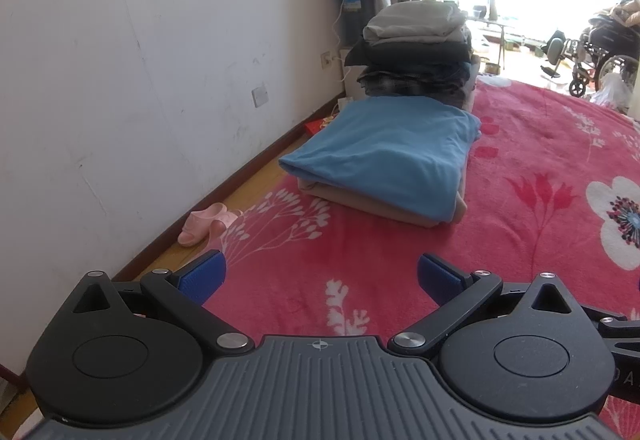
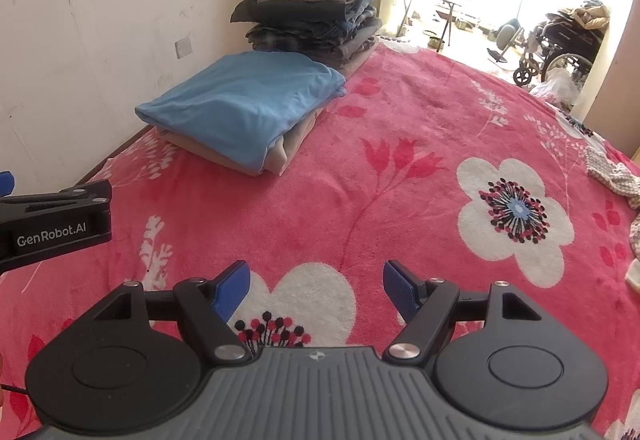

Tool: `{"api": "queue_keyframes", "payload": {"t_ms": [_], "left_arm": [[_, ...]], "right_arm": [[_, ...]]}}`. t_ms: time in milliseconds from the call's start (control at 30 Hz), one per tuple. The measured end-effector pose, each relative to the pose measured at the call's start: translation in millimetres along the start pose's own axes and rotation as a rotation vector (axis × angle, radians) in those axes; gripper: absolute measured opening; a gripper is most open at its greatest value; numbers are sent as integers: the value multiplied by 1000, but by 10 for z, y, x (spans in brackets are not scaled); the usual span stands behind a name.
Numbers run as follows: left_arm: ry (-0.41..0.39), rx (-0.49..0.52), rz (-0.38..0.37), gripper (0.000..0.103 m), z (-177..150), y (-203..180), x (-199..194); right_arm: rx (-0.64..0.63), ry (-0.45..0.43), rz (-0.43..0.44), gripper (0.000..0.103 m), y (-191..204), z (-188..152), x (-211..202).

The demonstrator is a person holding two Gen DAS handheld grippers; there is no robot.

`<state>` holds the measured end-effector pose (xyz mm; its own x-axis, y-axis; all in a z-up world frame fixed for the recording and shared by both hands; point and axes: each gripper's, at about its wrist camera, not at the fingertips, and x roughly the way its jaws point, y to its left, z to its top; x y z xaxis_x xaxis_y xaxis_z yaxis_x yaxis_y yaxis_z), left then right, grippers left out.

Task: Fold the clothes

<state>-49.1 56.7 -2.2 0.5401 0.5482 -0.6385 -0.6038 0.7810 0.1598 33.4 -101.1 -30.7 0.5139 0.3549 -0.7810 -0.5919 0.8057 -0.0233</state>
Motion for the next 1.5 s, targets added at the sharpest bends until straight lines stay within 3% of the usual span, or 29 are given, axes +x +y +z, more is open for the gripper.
{"api": "queue_keyframes", "payload": {"t_ms": [1500], "left_arm": [[2,-2,1,103,6,30,-5]], "right_arm": [[4,-2,-11,76,6,-16,-21]]}}
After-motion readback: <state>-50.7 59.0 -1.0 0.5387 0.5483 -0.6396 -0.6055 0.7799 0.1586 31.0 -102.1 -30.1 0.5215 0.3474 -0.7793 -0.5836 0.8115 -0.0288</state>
